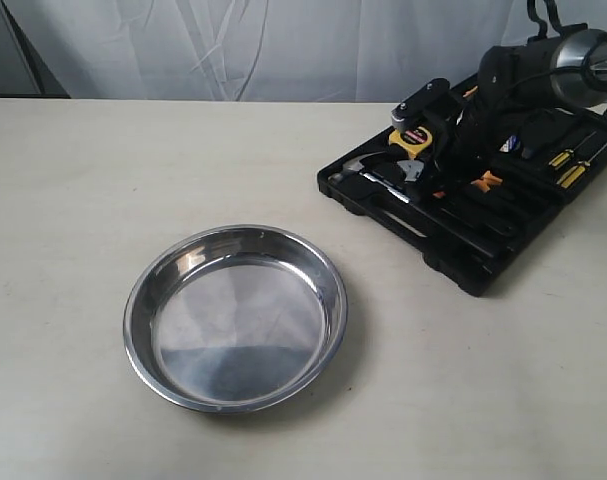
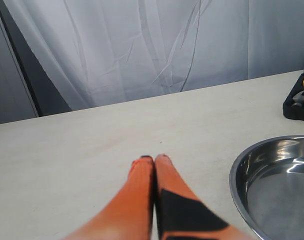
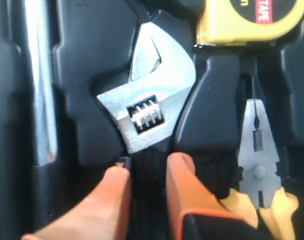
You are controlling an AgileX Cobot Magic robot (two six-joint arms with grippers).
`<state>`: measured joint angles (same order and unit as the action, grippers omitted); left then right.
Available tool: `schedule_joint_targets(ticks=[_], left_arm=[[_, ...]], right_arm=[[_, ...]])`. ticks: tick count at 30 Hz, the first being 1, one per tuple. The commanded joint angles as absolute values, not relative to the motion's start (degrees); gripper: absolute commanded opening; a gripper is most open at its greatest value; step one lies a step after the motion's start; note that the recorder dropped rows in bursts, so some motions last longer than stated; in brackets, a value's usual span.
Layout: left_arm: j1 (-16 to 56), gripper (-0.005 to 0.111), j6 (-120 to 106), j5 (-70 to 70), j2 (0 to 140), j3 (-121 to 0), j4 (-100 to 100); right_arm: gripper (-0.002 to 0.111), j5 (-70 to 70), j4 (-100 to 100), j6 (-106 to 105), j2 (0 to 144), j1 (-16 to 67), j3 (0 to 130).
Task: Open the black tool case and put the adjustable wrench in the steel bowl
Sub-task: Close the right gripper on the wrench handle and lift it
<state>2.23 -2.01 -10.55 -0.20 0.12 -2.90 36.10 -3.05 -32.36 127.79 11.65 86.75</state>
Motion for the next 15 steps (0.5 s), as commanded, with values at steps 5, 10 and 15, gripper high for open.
schedule_joint_targets(ticks=[5, 10, 15], left_arm=[[2.44, 0.000, -1.72, -10.24, 0.00, 0.00, -2.67], [2.44, 0.000, -1.72, -10.24, 0.00, 0.00, -2.67], [2.44, 0.000, -1.72, -10.24, 0.00, 0.00, -2.67]], right_arm=[[-0.001, 50.08, -10.71, -32.57, 131.49, 11.44, 84.96], [-0.001, 56.04, -14.17, -34.58, 131.49, 11.54, 84.96], [-0.001, 55.21, -15.53, -34.91, 130.55, 11.54, 84.96]])
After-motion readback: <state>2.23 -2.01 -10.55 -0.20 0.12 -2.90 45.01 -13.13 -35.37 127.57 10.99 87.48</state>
